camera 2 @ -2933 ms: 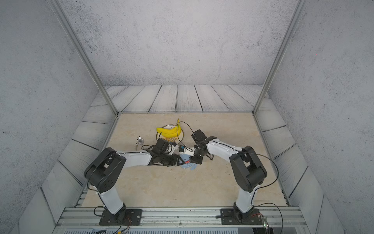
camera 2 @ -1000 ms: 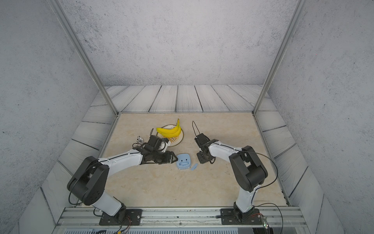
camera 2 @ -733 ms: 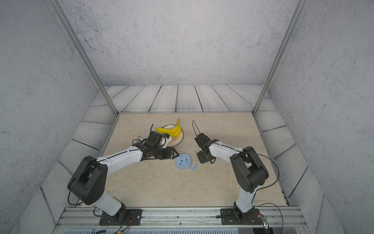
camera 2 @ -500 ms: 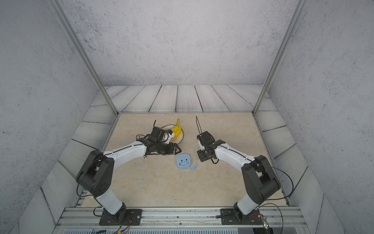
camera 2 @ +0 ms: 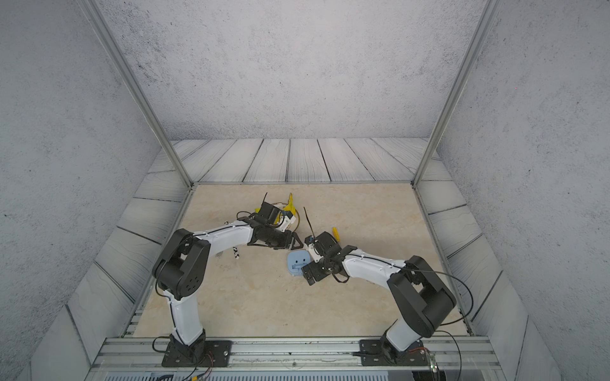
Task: Remove the battery from the alarm
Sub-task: Remove the battery from the alarm, then adjust the alarm at the center of the board.
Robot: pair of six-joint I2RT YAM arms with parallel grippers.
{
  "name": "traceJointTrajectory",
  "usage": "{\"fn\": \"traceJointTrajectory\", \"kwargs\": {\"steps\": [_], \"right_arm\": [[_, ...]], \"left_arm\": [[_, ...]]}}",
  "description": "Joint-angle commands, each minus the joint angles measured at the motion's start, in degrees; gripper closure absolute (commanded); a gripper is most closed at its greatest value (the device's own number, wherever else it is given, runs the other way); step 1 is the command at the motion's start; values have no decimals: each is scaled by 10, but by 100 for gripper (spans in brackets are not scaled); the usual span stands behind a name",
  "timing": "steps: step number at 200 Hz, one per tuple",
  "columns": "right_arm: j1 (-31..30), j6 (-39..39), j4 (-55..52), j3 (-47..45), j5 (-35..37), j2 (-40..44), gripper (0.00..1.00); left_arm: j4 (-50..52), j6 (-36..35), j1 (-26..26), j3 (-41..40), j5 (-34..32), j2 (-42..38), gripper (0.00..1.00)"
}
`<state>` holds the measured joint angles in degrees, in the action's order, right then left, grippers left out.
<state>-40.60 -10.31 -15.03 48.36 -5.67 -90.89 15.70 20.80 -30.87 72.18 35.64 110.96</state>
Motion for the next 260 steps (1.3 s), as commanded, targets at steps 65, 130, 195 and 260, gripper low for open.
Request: {"fn": "traceJointTrajectory", "kwargs": {"steps": [65,130,195,260], "right_arm": [[7,-29,-4,33,105,-22,9],[38,-14,-25,93,87,-64,5],[63,-44,-47,55,81,27,0],[85,-304,28,-65,-52,171,20]], "left_arm": [[-18,0,4,-55,37,-24,38],[-88,53,-5,-147,48,-77,38],[-88,68,-5,-181,9,-143,36],[-97,97,4,-262,-62,-256,33]]}}
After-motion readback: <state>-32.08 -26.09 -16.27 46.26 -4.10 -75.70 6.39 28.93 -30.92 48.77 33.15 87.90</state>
